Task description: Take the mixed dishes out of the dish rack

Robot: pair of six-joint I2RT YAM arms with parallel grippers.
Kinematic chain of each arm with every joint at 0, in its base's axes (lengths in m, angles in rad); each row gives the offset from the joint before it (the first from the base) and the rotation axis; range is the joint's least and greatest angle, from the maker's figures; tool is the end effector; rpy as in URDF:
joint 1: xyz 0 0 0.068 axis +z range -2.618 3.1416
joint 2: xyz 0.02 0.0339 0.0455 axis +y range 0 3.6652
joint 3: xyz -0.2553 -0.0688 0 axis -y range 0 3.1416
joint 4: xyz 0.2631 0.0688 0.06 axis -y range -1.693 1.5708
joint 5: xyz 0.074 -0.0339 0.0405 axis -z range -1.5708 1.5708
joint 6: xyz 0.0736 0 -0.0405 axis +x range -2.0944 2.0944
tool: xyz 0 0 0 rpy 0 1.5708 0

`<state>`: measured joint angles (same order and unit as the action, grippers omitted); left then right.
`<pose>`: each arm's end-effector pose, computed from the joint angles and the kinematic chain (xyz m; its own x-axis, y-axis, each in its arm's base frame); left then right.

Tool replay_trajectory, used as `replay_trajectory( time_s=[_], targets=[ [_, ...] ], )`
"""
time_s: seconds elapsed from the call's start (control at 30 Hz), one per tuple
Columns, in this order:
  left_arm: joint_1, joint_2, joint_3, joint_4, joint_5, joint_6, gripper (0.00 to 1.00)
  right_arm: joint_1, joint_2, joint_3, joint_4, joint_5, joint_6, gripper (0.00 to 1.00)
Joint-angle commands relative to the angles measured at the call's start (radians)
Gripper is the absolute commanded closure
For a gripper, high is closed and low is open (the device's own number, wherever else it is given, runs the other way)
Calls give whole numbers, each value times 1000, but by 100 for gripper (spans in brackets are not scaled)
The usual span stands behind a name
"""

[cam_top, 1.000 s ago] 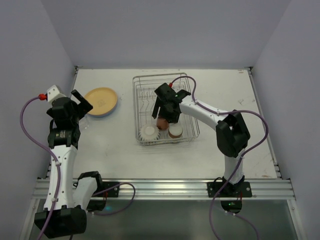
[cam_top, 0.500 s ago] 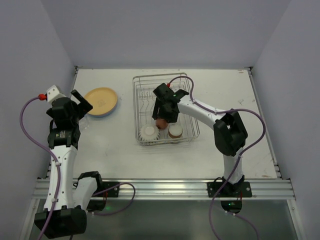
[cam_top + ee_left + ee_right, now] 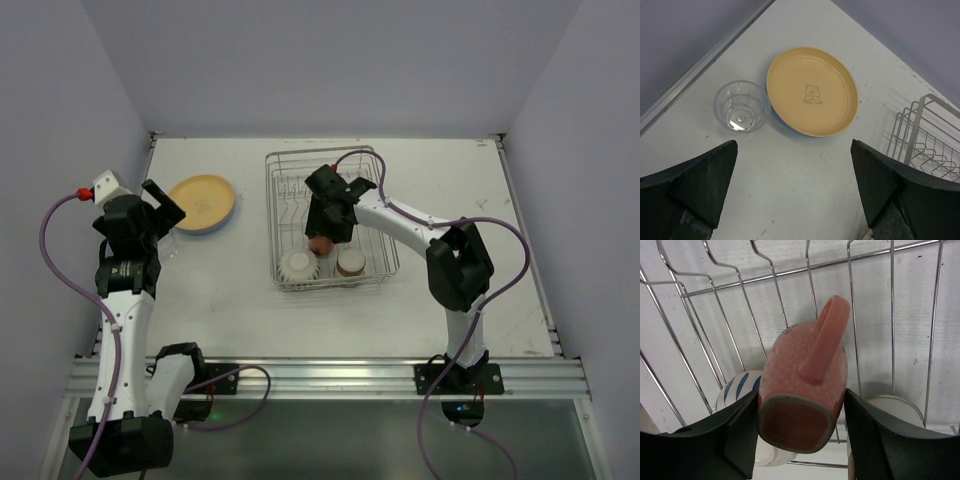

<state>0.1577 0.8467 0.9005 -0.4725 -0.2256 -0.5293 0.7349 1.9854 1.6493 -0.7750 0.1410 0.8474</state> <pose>0.2379 0.0545 0.3196 -0.1674 -0.5249 -0.8345 -0.5091 0.7709 -0.3828 0.3454 0.2982 0.1854 -0.9030 0.1842 -0.3881 0.0896 0.9643 0.2492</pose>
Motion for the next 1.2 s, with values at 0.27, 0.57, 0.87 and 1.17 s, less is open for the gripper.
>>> replay_trajectory(
  time_s=[0.27, 0.57, 0.87, 1.17],
  targets=[
    [9, -6, -3, 37, 79, 70, 0, 12, -131, 0, -49, 19, -45, 100],
    [8, -35, -34, 95, 260, 83, 0, 12, -232, -37, -37, 17, -56, 100],
    [9, -58, -61, 222, 659, 78, 0, 9, -425, -210, 173, -26, -119, 100],
    [9, -110, -146, 406, 1011, -33, 0, -49, -689, -477, 483, -229, -145, 100]
  ],
)
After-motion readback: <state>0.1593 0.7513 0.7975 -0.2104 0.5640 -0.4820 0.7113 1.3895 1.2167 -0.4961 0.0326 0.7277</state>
